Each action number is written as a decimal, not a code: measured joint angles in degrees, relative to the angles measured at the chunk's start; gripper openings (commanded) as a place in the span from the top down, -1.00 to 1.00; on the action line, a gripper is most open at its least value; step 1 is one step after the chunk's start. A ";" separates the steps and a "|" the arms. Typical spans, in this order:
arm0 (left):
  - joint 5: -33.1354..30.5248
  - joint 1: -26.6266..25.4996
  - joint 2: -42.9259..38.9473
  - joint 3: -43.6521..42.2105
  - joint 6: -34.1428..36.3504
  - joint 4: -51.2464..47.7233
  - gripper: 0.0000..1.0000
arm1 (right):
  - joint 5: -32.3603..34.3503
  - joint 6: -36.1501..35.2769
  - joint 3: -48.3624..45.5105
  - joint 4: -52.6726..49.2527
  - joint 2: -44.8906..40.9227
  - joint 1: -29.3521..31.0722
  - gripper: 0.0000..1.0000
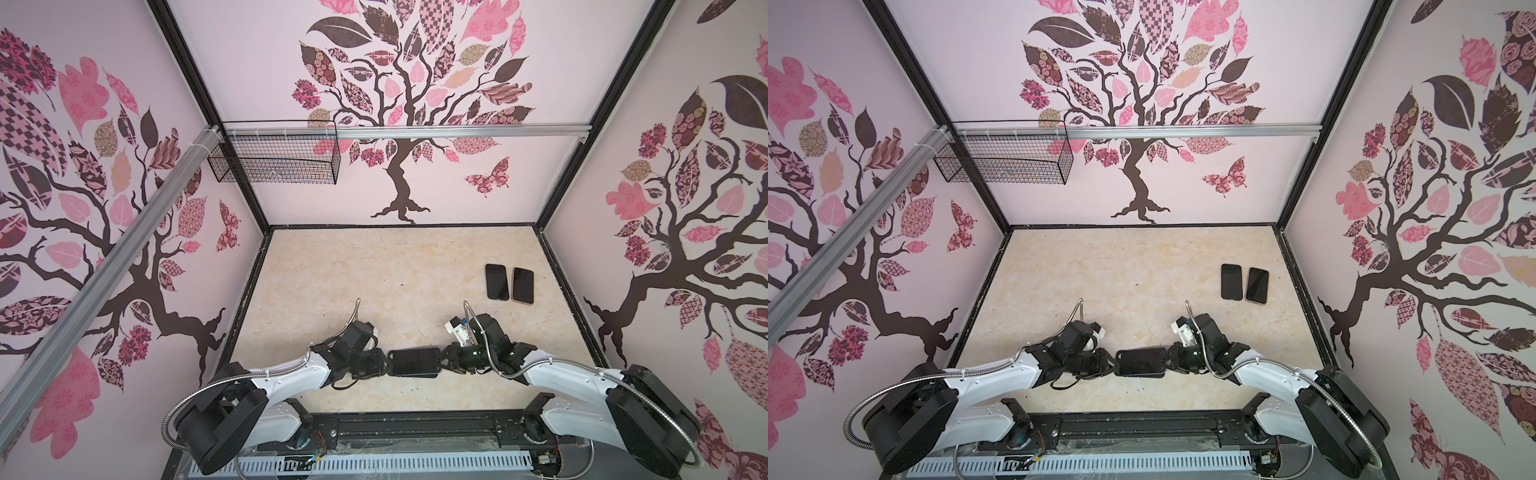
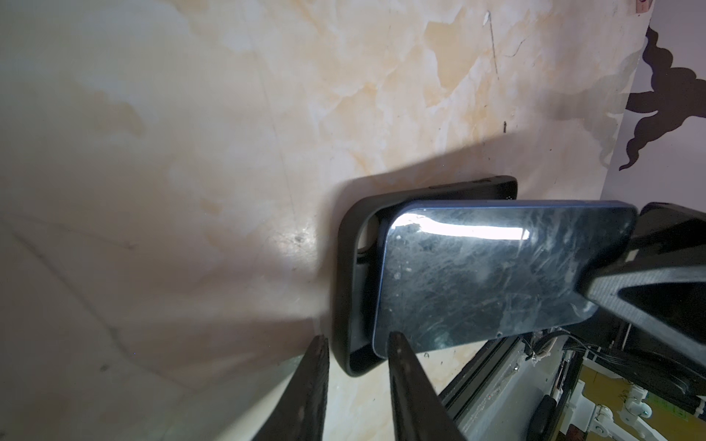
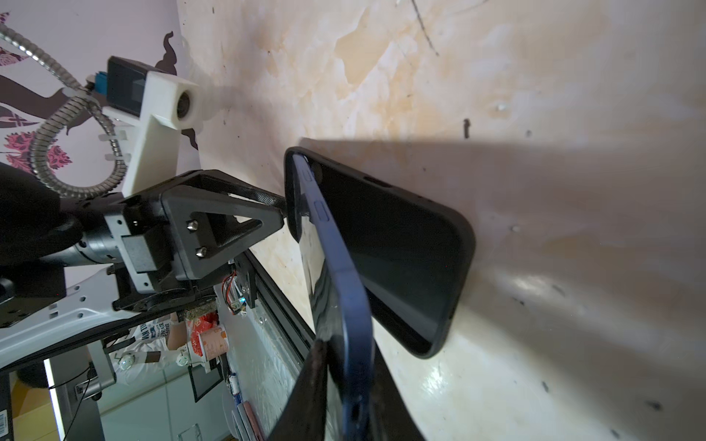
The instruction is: Put the phone into the phone case
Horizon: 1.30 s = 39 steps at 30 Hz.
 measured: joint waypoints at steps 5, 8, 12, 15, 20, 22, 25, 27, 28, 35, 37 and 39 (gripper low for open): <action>-0.02 0.00 -0.02 -0.31 -0.02 0.00 0.41 | 0.04 -0.52 0.00 -0.13 0.55 0.02 0.61; -0.02 0.00 -0.02 -0.31 -0.02 0.00 0.41 | 0.00 -0.55 0.00 0.15 1.42 0.02 0.59; -0.02 -0.02 -0.02 -0.31 -0.04 0.00 0.42 | 0.00 -0.57 0.00 0.55 2.64 0.02 0.59; -0.02 -0.02 -0.02 -0.31 -0.07 0.00 0.44 | -0.20 -0.68 0.00 1.38 3.85 0.02 0.59; -0.02 -0.07 -0.02 -0.31 -0.17 0.00 0.48 | -0.83 -1.25 0.61 2.80 6.25 0.02 0.59; -0.02 -0.07 -0.02 -0.31 -0.17 0.00 0.48 | -1.11 -1.51 0.63 3.45 7.04 0.00 0.59; -0.02 -0.09 -0.02 -0.31 -0.17 0.00 0.48 | -1.42 -1.79 0.70 4.13 7.96 -0.02 0.59; -0.04 -0.09 -0.02 -0.31 -0.17 0.02 0.49 | -1.60 -1.84 1.01 4.35 8.59 -0.02 0.59; -0.02 -0.09 -0.02 -0.31 -0.17 0.02 0.49 | -1.70 -1.88 1.27 4.46 8.98 -0.02 0.59; -0.13 -0.11 -0.02 -0.35 -0.22 -0.02 0.55 | -1.25 -2.99 3.56 3.39 11.47 -0.02 0.50; -0.11 -0.11 -0.02 -0.52 -0.20 0.02 0.55 | -0.61 -3.41 4.26 2.34 11.80 0.00 0.43; -0.11 -0.11 -0.02 -0.68 -0.22 0.02 0.55 | 0.02 -4.09 5.07 0.98 11.98 0.00 0.36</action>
